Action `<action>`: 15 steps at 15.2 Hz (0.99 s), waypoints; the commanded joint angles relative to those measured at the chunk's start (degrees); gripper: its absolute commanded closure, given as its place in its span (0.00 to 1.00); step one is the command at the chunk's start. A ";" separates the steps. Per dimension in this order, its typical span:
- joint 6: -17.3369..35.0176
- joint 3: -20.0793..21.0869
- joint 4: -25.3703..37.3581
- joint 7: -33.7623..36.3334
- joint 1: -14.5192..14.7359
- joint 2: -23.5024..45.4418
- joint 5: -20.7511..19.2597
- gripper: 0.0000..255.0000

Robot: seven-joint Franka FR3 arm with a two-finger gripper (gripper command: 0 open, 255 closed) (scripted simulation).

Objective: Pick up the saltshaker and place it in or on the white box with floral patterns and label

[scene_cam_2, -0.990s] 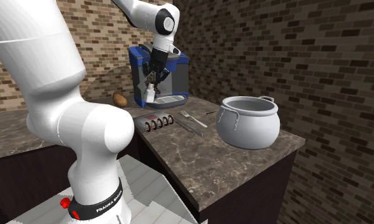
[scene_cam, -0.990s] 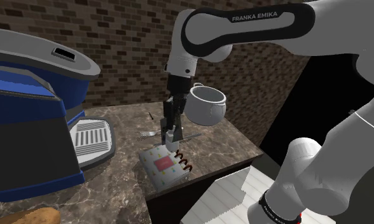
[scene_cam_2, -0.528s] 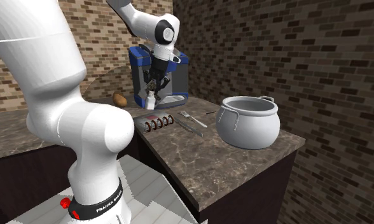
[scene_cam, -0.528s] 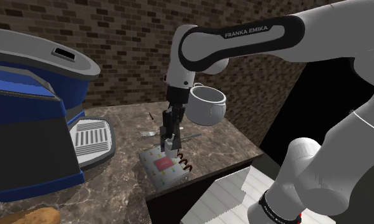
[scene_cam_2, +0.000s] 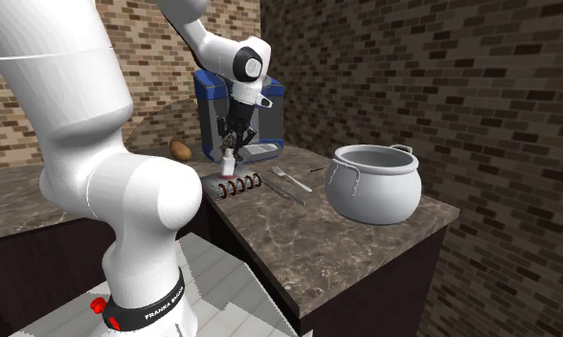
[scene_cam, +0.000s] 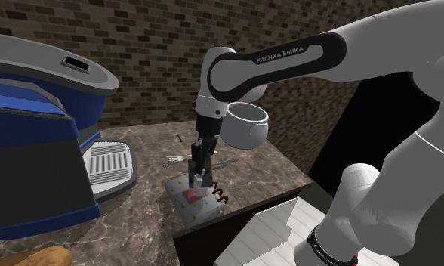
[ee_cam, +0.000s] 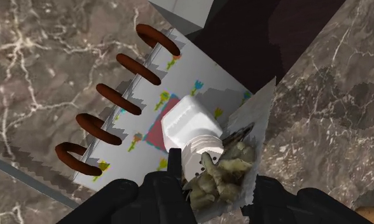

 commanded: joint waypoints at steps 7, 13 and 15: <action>0.42 0.02 -0.26 -0.10 0.03 0.13 0.08 1.00; 0.42 0.02 -0.26 -0.10 0.03 0.13 0.08 0.00; -3.43 -0.58 2.70 0.24 -0.50 -0.67 -0.72 0.00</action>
